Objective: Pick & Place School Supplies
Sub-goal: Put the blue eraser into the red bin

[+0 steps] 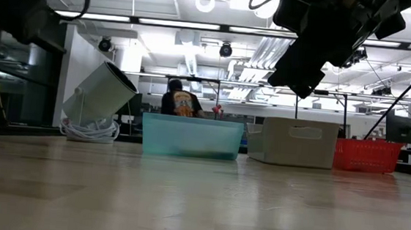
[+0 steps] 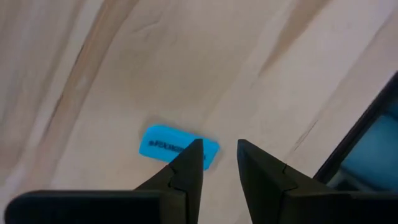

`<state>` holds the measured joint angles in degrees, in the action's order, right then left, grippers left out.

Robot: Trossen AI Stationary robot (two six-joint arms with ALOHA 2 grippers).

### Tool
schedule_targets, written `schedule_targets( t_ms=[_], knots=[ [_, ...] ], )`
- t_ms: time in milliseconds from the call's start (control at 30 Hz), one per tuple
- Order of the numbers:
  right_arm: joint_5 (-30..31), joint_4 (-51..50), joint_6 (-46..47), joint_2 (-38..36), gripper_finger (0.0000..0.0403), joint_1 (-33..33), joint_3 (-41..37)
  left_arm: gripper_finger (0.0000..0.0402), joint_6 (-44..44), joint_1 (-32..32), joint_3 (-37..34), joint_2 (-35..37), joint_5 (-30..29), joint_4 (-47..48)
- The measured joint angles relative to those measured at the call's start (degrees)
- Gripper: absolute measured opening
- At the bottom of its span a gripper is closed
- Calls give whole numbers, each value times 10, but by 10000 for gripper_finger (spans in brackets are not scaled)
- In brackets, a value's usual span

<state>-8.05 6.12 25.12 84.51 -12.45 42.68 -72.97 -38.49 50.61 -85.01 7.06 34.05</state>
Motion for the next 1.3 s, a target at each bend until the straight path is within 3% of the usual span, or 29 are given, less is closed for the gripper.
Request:
schedule_targets(
  t_ms=[233,600,900,1300],
  knots=[
    [2,7,4,0,105,-6,0,92,137,18,0,0,64,19],
    [5,60,22,0,105,-29,0,92,257,70,0,0,171,62],
    [6,77,42,0,105,-44,0,92,372,107,-2,0,185,66],
    [6,78,61,0,105,-57,0,92,395,112,-39,0,168,71]
  ],
)
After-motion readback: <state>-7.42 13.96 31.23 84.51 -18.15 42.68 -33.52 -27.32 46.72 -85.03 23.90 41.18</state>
